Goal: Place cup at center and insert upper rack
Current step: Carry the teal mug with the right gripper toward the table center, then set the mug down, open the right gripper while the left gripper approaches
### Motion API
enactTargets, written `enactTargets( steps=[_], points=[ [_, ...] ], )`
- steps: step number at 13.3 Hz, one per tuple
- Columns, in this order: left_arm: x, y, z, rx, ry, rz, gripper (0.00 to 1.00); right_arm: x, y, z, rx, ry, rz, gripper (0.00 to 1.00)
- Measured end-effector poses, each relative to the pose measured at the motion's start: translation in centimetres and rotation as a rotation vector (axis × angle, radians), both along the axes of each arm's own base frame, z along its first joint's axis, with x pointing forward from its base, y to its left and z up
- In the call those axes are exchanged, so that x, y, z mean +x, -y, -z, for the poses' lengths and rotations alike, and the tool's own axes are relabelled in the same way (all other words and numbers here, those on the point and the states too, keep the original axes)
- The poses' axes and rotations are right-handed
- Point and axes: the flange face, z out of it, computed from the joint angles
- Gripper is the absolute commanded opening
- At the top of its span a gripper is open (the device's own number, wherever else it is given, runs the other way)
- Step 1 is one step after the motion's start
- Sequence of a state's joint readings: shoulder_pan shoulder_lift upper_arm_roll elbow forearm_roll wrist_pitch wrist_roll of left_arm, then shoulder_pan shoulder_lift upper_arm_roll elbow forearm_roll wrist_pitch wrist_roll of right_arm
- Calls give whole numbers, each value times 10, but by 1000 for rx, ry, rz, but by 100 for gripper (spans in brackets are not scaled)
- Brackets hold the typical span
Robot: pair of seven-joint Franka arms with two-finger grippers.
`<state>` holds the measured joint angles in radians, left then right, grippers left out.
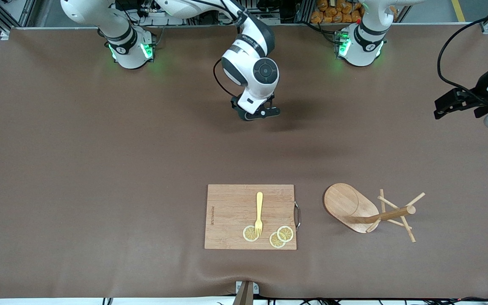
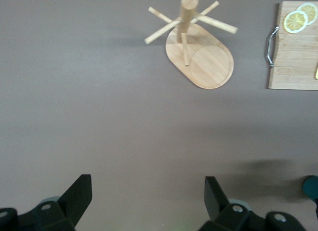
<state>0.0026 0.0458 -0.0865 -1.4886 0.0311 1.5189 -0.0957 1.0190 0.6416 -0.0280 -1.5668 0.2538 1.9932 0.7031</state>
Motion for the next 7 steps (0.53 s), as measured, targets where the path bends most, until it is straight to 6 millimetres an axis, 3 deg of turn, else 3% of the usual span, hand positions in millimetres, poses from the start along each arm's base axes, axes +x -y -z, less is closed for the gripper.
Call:
enactTargets(
  steps=[4,7],
  points=[
    [-3,23,-2,-2,4,32,100,0,0,0,0,1,0,8],
    [-4,31,-3,-2,5,46,100,0,0,0,-1,1,0,28]
  ],
)
